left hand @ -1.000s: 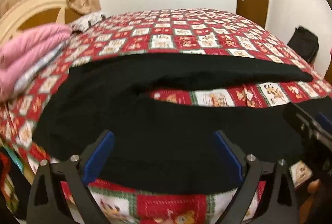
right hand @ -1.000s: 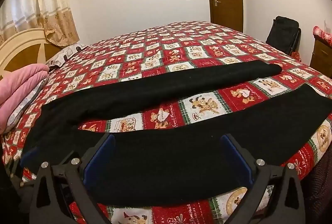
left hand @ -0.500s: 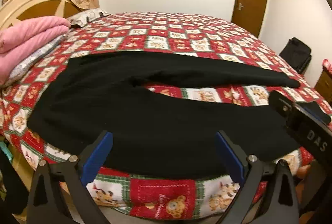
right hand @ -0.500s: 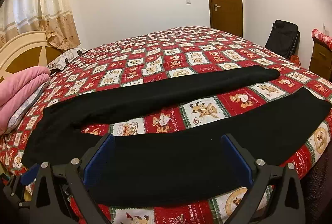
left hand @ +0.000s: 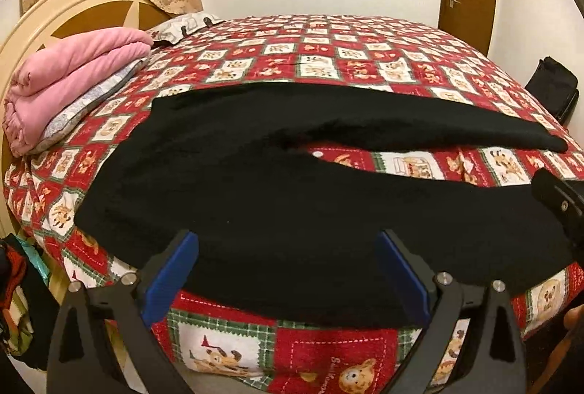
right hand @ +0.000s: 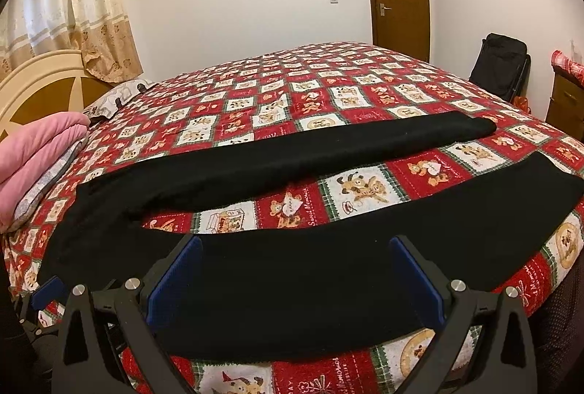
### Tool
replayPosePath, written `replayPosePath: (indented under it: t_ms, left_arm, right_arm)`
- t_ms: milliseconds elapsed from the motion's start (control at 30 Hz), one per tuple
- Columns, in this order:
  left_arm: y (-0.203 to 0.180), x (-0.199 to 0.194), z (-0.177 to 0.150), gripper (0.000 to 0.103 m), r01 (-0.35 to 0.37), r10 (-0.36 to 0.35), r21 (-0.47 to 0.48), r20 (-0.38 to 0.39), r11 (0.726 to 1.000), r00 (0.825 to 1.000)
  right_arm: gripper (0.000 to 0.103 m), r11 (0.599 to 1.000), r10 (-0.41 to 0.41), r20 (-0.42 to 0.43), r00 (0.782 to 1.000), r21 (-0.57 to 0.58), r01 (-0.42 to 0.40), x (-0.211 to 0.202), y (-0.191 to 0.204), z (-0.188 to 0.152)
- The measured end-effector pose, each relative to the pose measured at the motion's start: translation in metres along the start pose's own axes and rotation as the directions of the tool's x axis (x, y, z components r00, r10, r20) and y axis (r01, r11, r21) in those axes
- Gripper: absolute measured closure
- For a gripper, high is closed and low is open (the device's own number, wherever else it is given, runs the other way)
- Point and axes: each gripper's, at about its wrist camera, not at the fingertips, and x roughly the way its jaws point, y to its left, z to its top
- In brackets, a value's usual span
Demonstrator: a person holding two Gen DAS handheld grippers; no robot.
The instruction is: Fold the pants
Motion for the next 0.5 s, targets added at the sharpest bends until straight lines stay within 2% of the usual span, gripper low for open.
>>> replayPosePath:
  t_ms: [500]
  left_arm:
    - [-0.0071,0.0013,0.0001,0.003,0.009,-0.009,0.008,-0.024,1.000,1.000]
  right_arm:
    - [0.001,1.000,0.004,-0.015,1.000,0.002,-0.004,0.0036,0.0000,-0.0010]
